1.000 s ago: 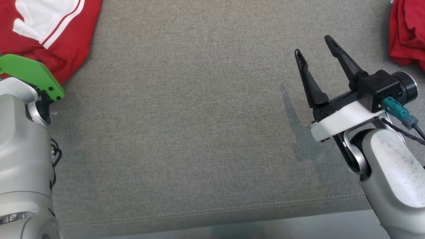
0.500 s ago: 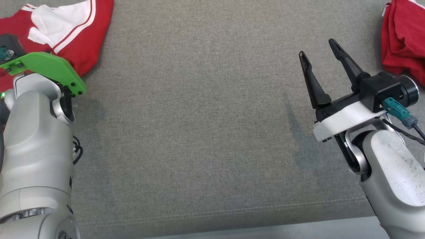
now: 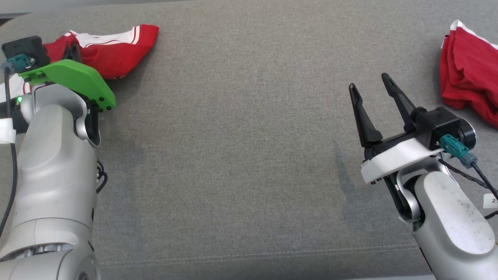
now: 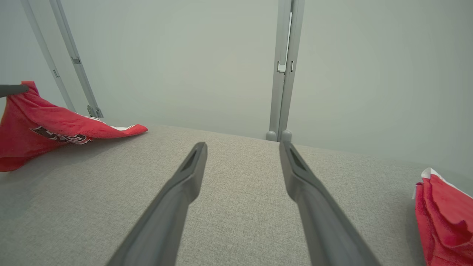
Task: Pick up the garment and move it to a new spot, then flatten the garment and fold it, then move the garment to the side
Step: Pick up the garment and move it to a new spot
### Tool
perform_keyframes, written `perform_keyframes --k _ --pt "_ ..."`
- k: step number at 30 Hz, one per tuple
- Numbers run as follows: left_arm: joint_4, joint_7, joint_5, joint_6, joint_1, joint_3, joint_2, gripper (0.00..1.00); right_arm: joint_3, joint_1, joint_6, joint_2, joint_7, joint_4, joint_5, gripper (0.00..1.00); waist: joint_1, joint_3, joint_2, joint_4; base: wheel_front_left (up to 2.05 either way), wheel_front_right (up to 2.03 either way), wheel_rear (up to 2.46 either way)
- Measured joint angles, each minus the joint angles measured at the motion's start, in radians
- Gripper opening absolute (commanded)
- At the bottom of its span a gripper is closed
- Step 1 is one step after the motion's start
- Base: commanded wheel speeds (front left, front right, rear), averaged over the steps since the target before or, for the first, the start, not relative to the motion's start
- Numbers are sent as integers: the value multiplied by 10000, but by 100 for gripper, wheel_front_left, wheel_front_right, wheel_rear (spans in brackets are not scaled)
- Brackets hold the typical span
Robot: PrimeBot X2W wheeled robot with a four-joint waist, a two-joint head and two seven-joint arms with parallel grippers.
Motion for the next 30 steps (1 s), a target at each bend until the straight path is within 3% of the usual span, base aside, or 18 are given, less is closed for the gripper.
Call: perform_keyframes --k 13,19,30 --pt "35 -836 -130 -1064 385 -771 -65 0 -121 981 -121 328 -284 667 261 100 0 -1249 0 -152 0 0 0" --pt "115 -834 -1473 -1488 607 -1751 -52 0 165 1011 -115 614 -309 667 261 100 0 -1608 0 -647 0 0 0" --pt "-907 -420 -3898 -1528 910 -4521 -50 0 199 1147 -196 652 -339 606 261 100 0 -1825 0 -2094 0 0 0"
